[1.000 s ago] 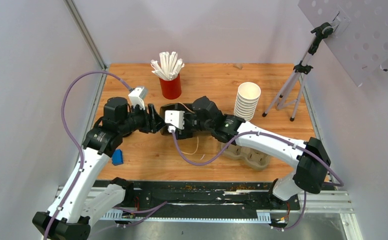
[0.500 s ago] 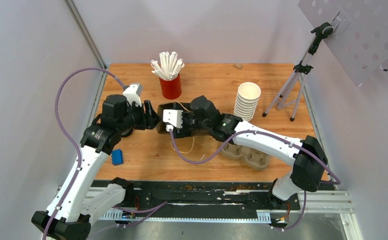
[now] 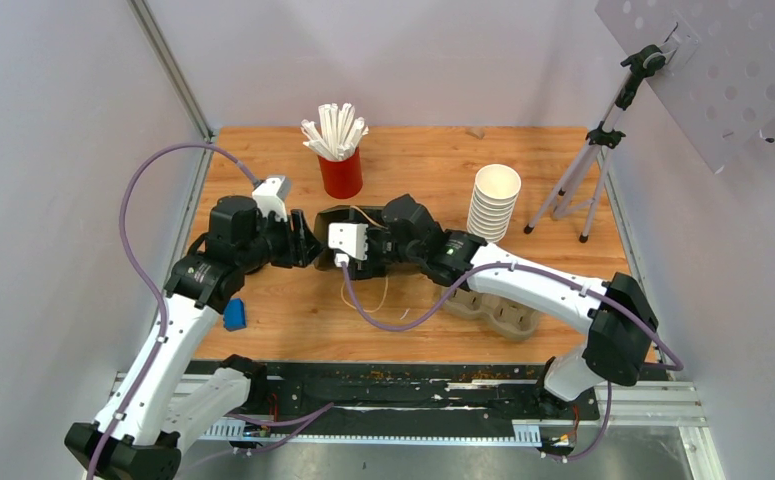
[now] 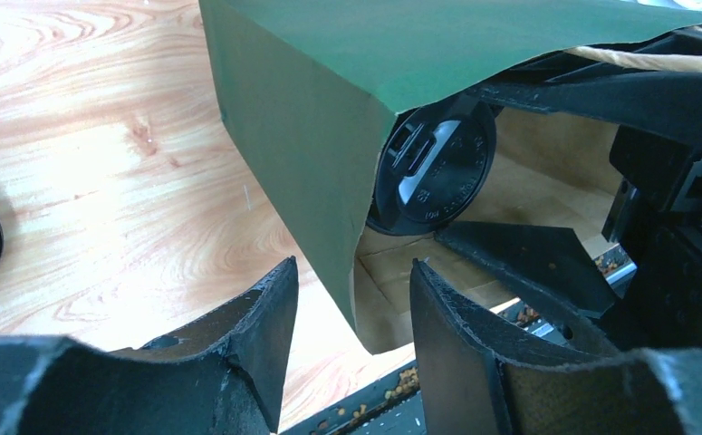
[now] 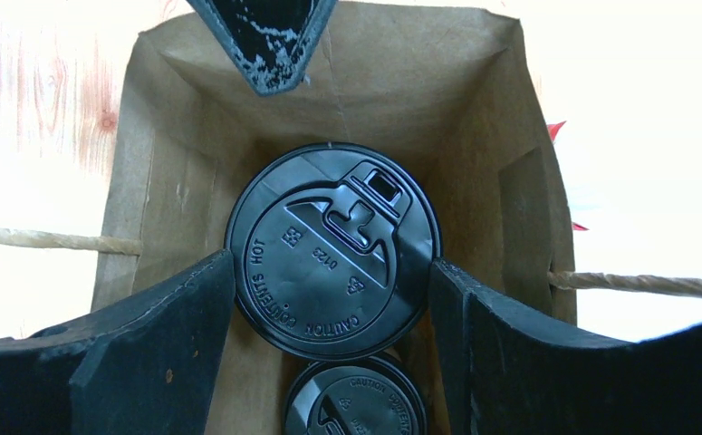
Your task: Pack the takeout coffee
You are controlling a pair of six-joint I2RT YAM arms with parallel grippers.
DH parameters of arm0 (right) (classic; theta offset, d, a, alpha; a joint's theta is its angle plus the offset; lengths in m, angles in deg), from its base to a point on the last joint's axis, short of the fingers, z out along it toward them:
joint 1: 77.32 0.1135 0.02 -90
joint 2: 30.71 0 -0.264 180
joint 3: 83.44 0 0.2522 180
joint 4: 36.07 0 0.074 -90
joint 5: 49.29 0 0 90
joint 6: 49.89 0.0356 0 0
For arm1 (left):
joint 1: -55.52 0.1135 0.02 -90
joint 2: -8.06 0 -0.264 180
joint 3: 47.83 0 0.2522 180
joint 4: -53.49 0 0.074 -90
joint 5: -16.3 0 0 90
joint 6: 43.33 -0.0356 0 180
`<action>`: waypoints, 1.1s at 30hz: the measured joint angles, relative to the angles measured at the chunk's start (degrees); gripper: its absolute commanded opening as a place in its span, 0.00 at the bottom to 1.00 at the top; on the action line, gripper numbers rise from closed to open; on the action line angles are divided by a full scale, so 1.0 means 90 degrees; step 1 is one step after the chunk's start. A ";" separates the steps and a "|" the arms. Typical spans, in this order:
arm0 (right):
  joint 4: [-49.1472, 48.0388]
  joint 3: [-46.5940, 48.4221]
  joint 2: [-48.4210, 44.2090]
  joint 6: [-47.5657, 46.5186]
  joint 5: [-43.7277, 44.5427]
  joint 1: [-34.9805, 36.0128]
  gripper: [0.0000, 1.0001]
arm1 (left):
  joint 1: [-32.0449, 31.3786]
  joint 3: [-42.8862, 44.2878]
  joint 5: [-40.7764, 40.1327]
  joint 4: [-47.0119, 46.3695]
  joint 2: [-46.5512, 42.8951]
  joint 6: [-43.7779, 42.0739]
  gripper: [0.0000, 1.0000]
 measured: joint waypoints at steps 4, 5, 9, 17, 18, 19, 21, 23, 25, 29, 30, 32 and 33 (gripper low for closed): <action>0.0005 -0.0112 -0.0085 0.0000 0.0002 0.0000 0.72 | 0.0000 -0.0138 -0.0029 -0.0036 -0.0046 -0.0017 0.49; 0.0007 -0.0138 -0.0109 0.0000 0.0002 0.0000 0.72 | 0.0000 -0.0143 -0.0036 -0.0056 -0.0041 -0.0017 0.47; 0.0039 -0.0153 -0.0158 -0.0002 0.0000 0.0000 0.72 | 0.0000 -0.0143 -0.0078 -0.0197 -0.0039 -0.0029 0.32; 0.0046 -0.0325 -0.0279 -0.0192 0.0005 0.0000 0.73 | 0.0000 -0.0265 0.0119 -0.0493 -0.0044 -0.0034 0.00; 0.0056 -0.0372 -0.0308 -0.0265 0.0005 0.0000 0.73 | 0.0000 -0.0265 0.0155 -0.0508 -0.0044 -0.0044 0.00; 0.0051 -0.0435 -0.0338 -0.0389 0.0000 0.0000 0.73 | 0.0000 -0.0265 0.0189 -0.0525 -0.0044 -0.0046 0.00; 0.0046 -0.0542 -0.0374 -0.0670 -0.0005 0.0000 0.73 | 0.0000 -0.0270 0.0260 -0.0559 -0.0046 -0.0053 0.00; 0.0049 -0.0580 -0.0374 -0.0886 -0.0005 0.0000 0.73 | 0.0000 -0.0328 0.0333 -0.0634 -0.0070 -0.0068 0.00; 0.0049 -0.0590 -0.0374 -0.1115 -0.0005 0.0000 0.73 | 0.0000 -0.0413 0.0415 -0.0661 -0.0109 -0.0080 0.00; 0.0041 -0.0590 -0.0345 -0.1445 -0.0007 0.0000 0.73 | 0.0000 -0.0532 0.0573 -0.0661 -0.0199 -0.0087 0.00; 0.0044 -0.0590 -0.0328 -0.1511 -0.0010 0.0000 0.73 | 0.0000 -0.0554 0.0600 -0.0665 -0.0228 -0.0087 0.00; 0.0041 -0.0590 -0.0296 -0.1603 -0.0039 0.0000 0.73 | 0.0000 -0.0585 0.0622 -0.0668 -0.0274 -0.0090 0.00; 0.0039 -0.0590 -0.0279 -0.1644 -0.0066 0.0000 0.73 | 0.0000 -0.0610 0.0629 -0.0678 -0.0294 -0.0087 0.00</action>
